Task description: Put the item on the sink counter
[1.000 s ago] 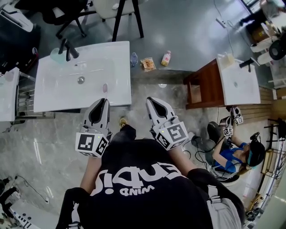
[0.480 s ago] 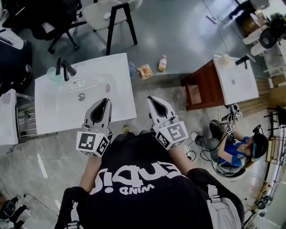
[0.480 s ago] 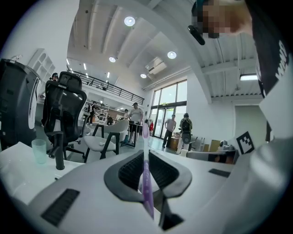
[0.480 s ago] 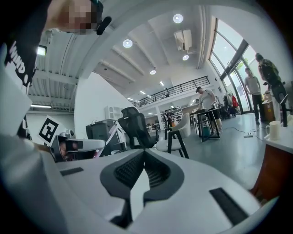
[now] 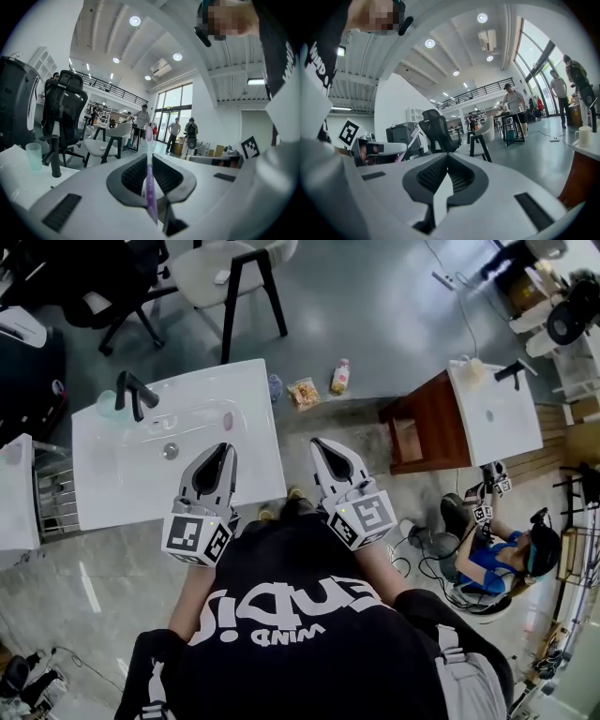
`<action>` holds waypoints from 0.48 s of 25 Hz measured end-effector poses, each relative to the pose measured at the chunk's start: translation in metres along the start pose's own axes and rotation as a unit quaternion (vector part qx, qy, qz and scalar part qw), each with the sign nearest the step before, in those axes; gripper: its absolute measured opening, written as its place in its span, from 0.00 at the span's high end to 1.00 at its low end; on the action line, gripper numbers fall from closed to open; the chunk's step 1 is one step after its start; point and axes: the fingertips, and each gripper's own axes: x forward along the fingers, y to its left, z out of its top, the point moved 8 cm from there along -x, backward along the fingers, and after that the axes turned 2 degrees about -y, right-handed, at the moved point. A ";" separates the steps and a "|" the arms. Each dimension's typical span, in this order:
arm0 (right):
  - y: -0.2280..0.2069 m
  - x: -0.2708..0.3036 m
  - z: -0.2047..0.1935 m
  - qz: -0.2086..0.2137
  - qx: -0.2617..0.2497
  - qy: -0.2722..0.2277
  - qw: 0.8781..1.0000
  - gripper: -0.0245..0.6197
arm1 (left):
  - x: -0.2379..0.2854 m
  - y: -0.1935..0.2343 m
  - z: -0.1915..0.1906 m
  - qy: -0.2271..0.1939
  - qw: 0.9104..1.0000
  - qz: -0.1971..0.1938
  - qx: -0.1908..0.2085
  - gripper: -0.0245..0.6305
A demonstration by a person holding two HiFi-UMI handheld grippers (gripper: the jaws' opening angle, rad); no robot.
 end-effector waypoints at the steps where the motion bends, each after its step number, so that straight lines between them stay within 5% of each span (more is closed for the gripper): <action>1: -0.001 0.002 0.001 0.002 -0.001 0.000 1.000 0.93 | 0.001 0.000 0.000 0.000 1.000 0.000 0.000 0.89; 12: -0.016 0.015 -0.001 0.021 0.002 0.001 1.000 0.93 | 0.020 0.002 -0.005 0.004 1.000 0.013 0.001 0.89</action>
